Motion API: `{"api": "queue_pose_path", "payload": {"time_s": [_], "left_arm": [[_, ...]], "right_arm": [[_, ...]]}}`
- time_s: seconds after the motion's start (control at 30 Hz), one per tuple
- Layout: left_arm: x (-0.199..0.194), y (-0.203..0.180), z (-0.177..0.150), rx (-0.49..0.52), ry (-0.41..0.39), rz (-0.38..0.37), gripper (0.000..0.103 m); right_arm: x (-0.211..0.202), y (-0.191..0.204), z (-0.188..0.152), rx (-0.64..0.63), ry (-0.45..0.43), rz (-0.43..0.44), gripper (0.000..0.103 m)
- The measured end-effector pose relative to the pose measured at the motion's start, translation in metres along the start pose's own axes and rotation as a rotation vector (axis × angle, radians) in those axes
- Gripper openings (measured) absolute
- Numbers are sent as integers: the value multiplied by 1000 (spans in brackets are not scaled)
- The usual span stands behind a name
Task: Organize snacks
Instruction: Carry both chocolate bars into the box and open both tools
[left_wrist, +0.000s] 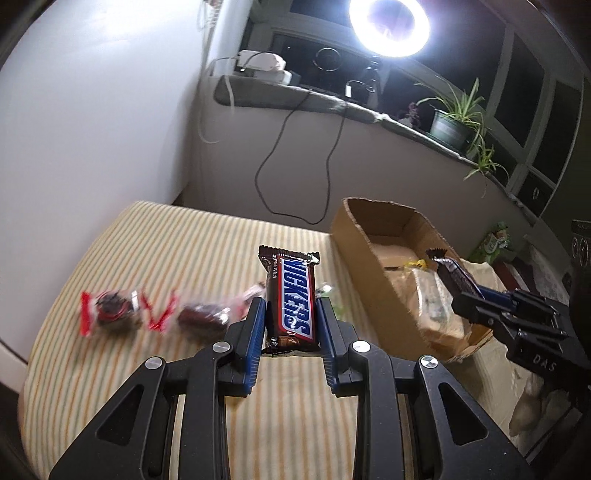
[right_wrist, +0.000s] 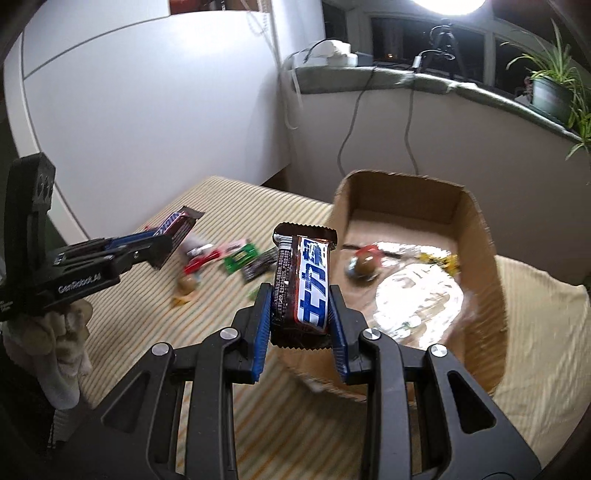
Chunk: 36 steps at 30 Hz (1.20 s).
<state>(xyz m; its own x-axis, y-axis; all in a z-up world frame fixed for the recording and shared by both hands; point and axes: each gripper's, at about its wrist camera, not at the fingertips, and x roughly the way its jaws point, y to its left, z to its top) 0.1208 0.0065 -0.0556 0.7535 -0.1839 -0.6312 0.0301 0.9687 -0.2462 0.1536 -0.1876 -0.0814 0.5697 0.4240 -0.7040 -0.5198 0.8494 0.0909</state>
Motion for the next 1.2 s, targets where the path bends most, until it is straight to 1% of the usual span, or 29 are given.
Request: {"api": "queue_pose_path", "payload": {"time_s": [0.17,0.43,0.87,1.2], "left_arm": [[11,-14,9,24,4,-11,26],[37,-40,28,71,15,-29,26],[84,-74,52,148,51,-60,26],[108,-99,56,191,80,-91,26]], "right_arm": [[-5,-21,9,8,-20,-23,30],[0,-56,22,25,-31,-47,30],[26,-104,39,37,4,-62,30],[45,-121,46,52,39,-69,30]]}}
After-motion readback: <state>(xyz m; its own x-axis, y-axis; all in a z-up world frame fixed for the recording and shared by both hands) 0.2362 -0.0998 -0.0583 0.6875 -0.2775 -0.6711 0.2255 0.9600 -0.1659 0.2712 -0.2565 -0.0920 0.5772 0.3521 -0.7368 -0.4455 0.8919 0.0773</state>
